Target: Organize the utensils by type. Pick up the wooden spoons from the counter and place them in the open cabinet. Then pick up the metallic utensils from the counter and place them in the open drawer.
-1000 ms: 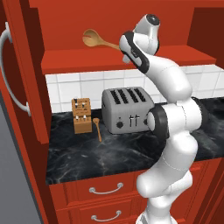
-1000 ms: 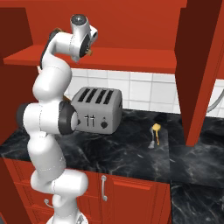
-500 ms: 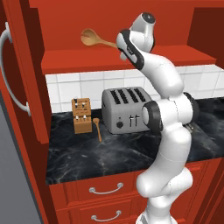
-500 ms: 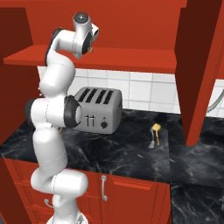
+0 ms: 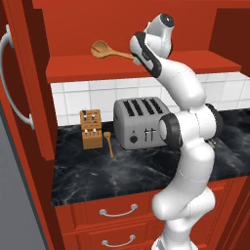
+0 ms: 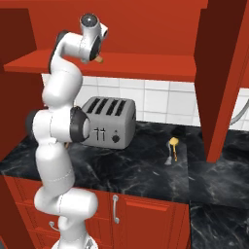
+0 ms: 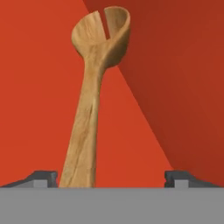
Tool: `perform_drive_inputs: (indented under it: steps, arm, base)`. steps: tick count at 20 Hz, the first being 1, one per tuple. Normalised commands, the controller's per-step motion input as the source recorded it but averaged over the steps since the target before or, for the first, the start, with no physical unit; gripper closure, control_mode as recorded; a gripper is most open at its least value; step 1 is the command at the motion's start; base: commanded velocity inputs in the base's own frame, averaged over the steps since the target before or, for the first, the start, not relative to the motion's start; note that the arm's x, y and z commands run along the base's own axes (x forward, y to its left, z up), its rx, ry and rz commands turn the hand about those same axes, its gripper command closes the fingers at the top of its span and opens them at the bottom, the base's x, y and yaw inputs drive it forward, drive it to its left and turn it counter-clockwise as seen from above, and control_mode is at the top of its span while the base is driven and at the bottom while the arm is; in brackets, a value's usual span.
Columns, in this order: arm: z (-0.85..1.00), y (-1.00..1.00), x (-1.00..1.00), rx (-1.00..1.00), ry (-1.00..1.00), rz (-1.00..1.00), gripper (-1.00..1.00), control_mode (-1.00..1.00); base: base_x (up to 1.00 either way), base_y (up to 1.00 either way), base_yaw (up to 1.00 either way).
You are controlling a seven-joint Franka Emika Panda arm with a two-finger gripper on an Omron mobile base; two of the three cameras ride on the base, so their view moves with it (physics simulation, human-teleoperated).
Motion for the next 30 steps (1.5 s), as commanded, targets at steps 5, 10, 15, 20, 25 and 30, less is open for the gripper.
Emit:
perform_drive_inputs:
  steps: [5, 10, 15, 20, 25, 30]
  arm:
    - [-0.07, 0.19, -0.5, 0.0, -0.21, 0.02, -1.0, -1.0]
    - [-0.04, 0.05, -0.88, 0.02, -0.1, 0.0, -1.0, -1.0]
    - [-0.01, 0.06, -1.0, 0.04, 0.03, 0.0, -1.0, -1.0]
    - [-0.09, 0.16, -1.0, 0.03, 0.22, 0.01, -1.0, -1.0]
    - [-0.04, 0.39, -0.67, 0.09, 0.17, -0.06, -1.0, -1.0]
    - [-0.14, 0.19, -0.2, 0.18, 0.22, -0.44, -1.0, -1.0]
  base:
    - [0.0, 0.0, 0.0]
    - [0.0, 0.0, 0.0]
    - [0.0, 0.0, 0.0]
    - [0.0, 0.0, 0.0]
    - [0.0, 0.0, 0.0]
    - [0.0, 0.0, 0.0]
